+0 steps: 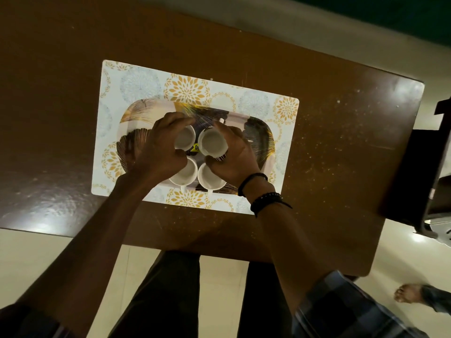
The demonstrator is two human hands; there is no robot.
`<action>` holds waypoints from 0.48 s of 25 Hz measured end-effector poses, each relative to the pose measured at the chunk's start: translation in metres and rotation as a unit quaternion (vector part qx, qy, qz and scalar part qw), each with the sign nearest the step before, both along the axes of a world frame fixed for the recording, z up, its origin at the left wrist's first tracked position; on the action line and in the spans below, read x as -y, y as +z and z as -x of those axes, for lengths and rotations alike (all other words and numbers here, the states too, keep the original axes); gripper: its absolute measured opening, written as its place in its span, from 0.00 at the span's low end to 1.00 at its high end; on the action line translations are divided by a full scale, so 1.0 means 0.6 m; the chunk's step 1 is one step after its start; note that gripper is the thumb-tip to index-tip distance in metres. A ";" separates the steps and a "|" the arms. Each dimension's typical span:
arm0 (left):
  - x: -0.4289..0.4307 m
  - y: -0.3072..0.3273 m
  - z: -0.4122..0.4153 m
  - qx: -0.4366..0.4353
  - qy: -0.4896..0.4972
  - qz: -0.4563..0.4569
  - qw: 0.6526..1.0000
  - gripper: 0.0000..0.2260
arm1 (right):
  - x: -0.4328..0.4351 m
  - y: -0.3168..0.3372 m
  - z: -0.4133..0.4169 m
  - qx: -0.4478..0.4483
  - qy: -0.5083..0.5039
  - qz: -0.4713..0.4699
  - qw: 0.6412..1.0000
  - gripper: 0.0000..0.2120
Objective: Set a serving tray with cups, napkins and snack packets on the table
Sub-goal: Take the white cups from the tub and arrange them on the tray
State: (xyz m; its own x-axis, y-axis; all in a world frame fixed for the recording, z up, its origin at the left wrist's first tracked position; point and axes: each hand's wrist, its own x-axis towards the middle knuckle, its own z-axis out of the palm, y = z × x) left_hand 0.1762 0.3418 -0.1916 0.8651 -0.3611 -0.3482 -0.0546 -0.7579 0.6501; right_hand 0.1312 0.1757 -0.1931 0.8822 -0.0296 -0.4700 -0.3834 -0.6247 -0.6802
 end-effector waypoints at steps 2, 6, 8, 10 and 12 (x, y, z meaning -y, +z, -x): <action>0.002 0.001 0.001 -0.005 -0.001 0.000 1.000 0.30 | 0.000 0.001 0.005 -0.001 0.012 -0.005 1.000 0.38; 0.018 0.017 0.012 0.027 0.013 -0.015 0.999 0.32 | 0.015 0.005 0.017 0.002 0.006 -0.018 1.000 0.39; 0.036 0.032 0.024 0.054 0.024 -0.013 0.998 0.33 | 0.031 0.013 0.029 0.003 -0.020 -0.020 1.000 0.39; 0.065 0.046 0.037 0.062 0.031 -0.001 0.998 0.33 | 0.054 0.026 0.047 0.003 -0.062 -0.022 0.998 0.39; 0.106 0.058 0.050 0.057 0.043 0.011 0.997 0.32 | 0.091 0.042 0.070 0.012 -0.119 -0.027 0.992 0.38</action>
